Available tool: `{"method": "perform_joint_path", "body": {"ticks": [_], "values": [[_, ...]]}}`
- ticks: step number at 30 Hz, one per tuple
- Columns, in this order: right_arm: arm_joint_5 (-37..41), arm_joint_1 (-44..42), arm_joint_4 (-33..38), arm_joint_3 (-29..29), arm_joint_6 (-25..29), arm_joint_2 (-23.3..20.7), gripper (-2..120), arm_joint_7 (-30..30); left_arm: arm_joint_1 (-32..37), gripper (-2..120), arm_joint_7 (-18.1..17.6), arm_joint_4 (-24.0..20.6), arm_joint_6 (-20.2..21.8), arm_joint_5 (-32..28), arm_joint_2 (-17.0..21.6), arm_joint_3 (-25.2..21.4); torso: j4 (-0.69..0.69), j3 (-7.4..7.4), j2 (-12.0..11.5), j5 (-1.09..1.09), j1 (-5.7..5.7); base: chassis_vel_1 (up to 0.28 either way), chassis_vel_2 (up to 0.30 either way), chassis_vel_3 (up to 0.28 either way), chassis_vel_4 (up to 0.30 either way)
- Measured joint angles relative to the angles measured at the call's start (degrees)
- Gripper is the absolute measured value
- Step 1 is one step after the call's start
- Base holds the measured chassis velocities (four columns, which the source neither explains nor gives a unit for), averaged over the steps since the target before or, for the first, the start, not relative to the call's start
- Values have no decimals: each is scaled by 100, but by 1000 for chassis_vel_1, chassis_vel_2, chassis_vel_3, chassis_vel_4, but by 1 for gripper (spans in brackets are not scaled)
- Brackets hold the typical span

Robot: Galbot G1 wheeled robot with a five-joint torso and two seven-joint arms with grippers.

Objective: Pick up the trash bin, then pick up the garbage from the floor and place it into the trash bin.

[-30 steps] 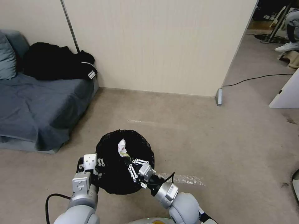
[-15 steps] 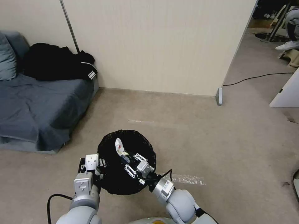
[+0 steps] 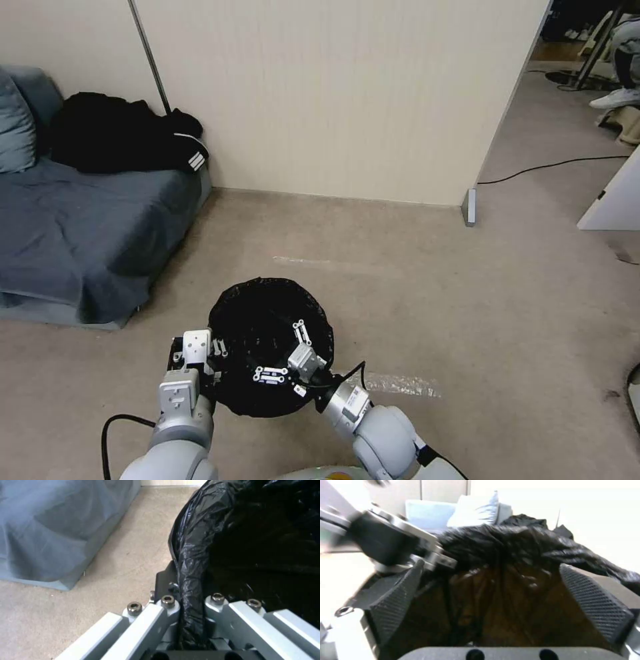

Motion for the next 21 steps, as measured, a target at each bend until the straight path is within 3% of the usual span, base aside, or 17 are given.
{"method": "perform_joint_path", "body": {"ticks": [5, 10, 21], "values": [[65, -26, 311, 4, -32, -130, 100, 41, -39, 1, 8, 60, -1, 0, 27, -51, -7, 0, 0, 5, 0, 0, 0, 0, 0], [133, -71, 770, 294, -63, -240, 100, 180, -76, 1, 76, 116, -42, 0, 58, -100, -4, 0, 0, 3, 0, 0, 0, 0, 0], [222, -635, 2121, 1870, -273, -99, 100, 781, -120, 1, 186, 241, -164, -89, 129, -228, -3, 0, 0, -2, 0, 0, 0, 0, 0]]}}
